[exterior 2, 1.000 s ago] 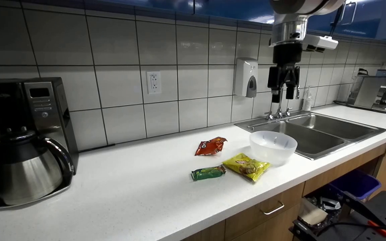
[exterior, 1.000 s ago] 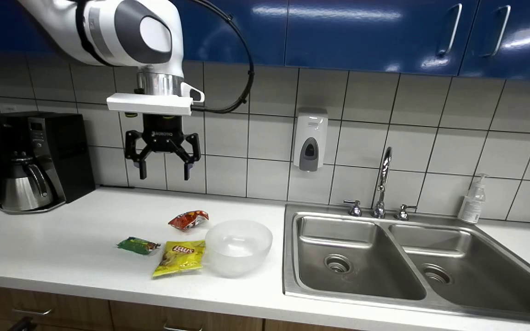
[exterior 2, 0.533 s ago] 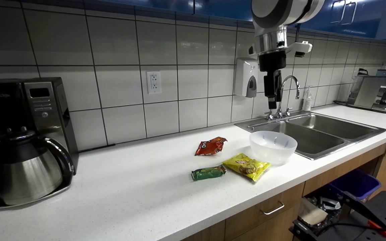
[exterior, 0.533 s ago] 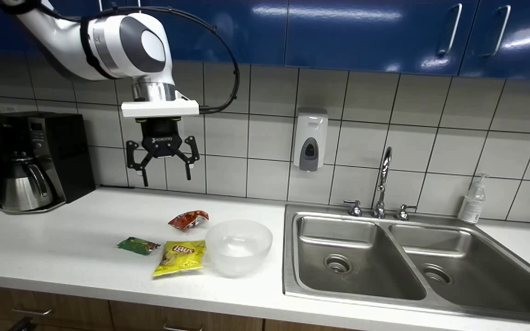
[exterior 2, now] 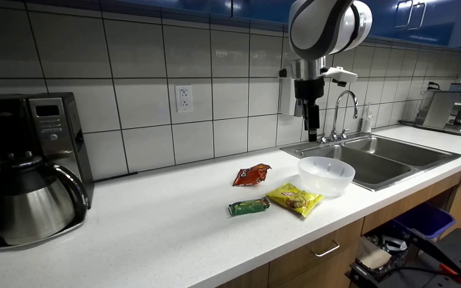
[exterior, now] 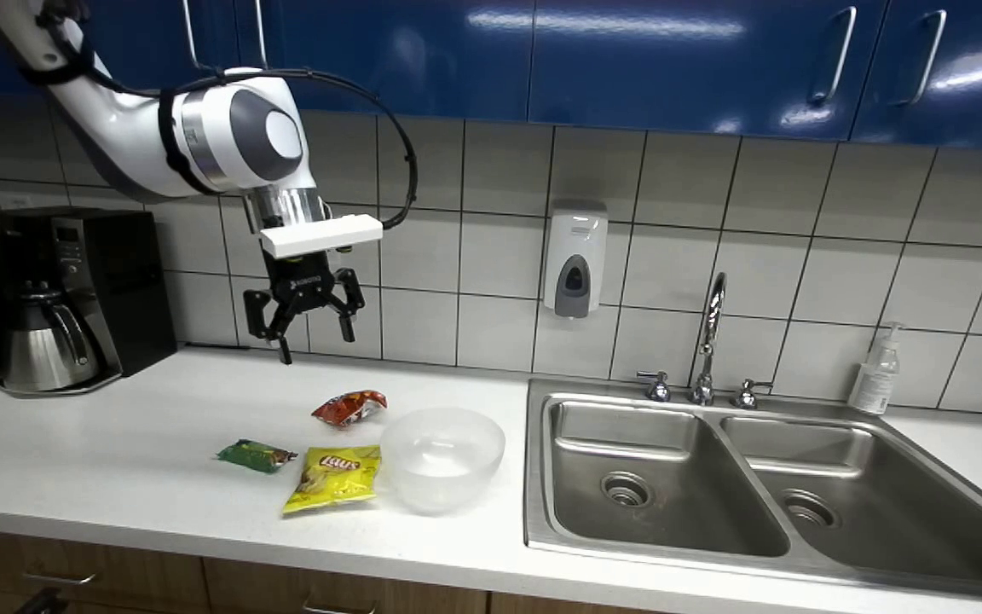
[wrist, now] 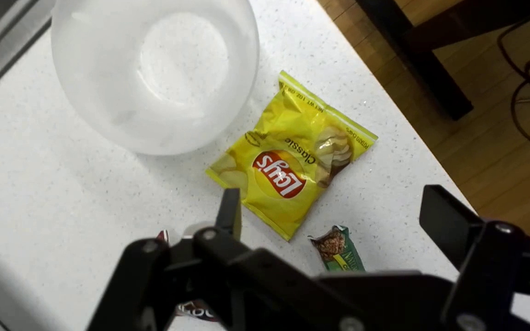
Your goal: Pick up the green package and put it in the bowl
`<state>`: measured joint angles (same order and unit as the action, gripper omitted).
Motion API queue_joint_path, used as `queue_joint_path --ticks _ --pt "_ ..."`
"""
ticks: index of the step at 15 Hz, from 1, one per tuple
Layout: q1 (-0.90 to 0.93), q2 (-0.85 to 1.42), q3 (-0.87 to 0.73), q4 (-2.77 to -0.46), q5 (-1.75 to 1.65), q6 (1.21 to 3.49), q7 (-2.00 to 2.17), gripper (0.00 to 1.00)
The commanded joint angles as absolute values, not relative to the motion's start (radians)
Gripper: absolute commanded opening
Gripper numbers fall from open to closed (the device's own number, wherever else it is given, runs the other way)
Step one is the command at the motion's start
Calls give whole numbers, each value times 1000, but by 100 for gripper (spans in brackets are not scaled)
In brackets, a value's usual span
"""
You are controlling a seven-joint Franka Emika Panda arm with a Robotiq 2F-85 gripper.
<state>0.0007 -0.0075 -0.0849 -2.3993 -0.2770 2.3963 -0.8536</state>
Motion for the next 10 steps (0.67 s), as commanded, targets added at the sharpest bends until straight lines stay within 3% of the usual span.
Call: queue_joint_path --ticks 1,10 --pt "-12 38 -63 -2397 -217 2492 -1030 100" --pt "-3 185 23 -2325 -98 2489 -1223 100"
